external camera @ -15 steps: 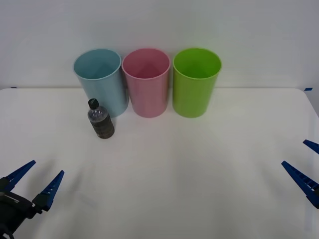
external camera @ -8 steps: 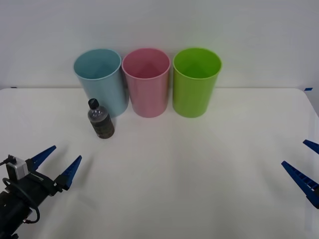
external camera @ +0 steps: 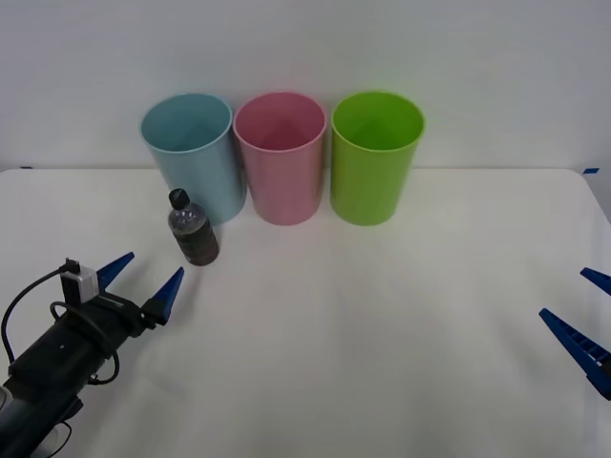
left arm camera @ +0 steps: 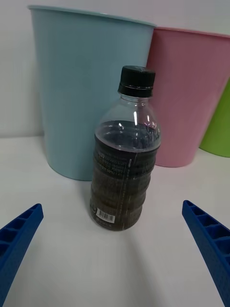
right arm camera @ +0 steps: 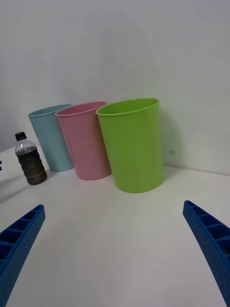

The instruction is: Grasp the object on the table and drop it into the matching bin: aluminum can to the light blue bin, PET bottle to the pink bin.

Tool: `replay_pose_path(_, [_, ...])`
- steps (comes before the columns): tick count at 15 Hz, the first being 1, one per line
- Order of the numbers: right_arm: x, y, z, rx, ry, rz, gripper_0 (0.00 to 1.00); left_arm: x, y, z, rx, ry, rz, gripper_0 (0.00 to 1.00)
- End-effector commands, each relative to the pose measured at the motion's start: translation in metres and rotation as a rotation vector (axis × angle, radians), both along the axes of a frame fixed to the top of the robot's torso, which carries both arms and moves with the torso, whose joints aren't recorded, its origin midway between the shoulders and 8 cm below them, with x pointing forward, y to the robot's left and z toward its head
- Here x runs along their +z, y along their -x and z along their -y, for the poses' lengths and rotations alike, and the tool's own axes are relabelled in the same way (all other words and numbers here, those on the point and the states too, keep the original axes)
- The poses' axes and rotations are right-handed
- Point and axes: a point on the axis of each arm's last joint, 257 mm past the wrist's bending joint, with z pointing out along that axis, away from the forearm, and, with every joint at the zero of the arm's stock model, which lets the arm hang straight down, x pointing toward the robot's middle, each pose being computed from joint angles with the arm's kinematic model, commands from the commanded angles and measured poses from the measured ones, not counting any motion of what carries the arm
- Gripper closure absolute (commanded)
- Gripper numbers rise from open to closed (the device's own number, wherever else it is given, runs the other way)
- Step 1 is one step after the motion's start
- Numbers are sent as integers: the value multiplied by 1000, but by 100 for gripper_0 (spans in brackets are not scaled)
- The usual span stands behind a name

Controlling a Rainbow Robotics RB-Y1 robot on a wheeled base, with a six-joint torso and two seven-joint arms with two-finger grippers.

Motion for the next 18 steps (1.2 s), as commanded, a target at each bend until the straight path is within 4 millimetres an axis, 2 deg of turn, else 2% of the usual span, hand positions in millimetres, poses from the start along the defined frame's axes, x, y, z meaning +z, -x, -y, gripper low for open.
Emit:
replay_pose_path(1, [0,0,0,0,0,0,0,0,-13,6,6,5,-6,0])
replay_pose_path(4, [0,0,0,0,0,0,0,-3,-32,13,-6,-9,-11,0])
replay_pose_path(12, [0,0,0,0,0,0,0,-4,-64,32,-17,-26,-23,0])
replay_pose_path(18, [0,0,0,0,0,0,0,-6,-81,45,12,-44,-28,0])
